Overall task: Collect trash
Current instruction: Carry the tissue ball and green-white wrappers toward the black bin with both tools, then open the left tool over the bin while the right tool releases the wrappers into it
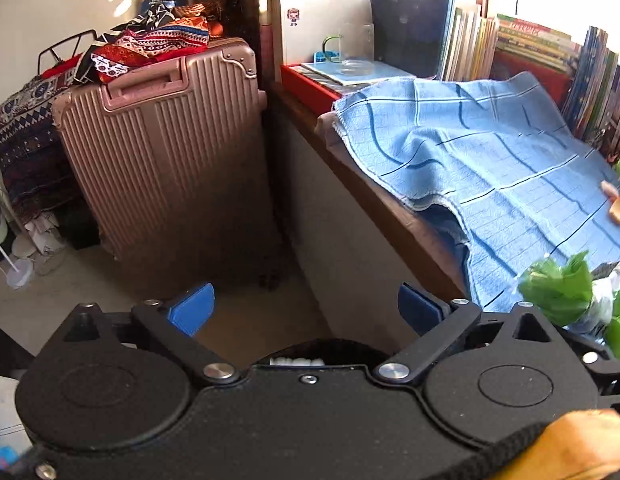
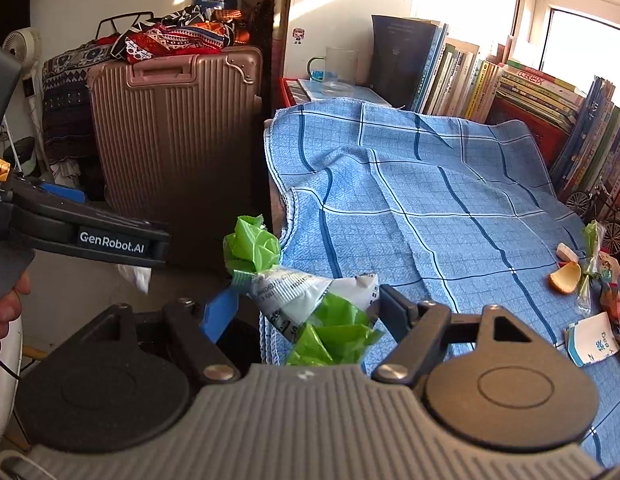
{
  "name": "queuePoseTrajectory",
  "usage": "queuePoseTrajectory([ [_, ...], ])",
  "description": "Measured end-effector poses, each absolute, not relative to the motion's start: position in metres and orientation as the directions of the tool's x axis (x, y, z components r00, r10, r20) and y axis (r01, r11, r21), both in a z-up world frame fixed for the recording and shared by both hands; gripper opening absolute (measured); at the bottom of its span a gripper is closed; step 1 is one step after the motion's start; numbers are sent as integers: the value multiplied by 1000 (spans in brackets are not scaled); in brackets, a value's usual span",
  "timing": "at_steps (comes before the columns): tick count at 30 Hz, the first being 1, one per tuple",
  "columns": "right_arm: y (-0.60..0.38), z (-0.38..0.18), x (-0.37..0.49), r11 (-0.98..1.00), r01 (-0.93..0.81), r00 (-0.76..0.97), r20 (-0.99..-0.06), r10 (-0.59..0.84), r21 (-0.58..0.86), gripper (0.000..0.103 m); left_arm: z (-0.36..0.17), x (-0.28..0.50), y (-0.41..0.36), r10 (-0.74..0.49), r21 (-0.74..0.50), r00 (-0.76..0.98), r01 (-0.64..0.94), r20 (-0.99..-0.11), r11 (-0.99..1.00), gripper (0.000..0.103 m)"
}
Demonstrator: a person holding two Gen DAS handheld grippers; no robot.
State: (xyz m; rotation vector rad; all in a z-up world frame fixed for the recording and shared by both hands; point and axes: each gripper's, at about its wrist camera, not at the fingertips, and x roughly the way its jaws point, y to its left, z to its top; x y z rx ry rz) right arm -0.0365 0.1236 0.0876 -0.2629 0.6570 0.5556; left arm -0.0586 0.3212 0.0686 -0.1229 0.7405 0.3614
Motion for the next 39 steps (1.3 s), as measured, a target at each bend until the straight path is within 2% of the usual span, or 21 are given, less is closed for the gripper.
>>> queuePoseTrajectory([
  [5, 128, 86, -36, 822, -567, 649, -645, 403, -56, 78, 70, -54, 326, 298, 48, 668, -366, -682, 930, 98],
  [10, 137, 85, -36, 805, -591, 635, -646, 423, -55, 78, 71, -60, 341, 302, 14, 663, -403, -685, 915, 98],
  [26, 171, 85, -32, 728, -684, 580, -640, 505, -45, 79, 75, -74, 370, 401, 48, 595, -519, -696, 853, 98],
  [34, 185, 86, -27, 702, -711, 560, -637, 530, -40, 79, 79, -81, 383, 423, 25, 585, -566, -692, 824, 98],
  [39, 186, 84, -25, 705, -709, 553, -643, 530, -29, 85, 78, -81, 383, 426, 35, 581, -564, -693, 825, 98],
])
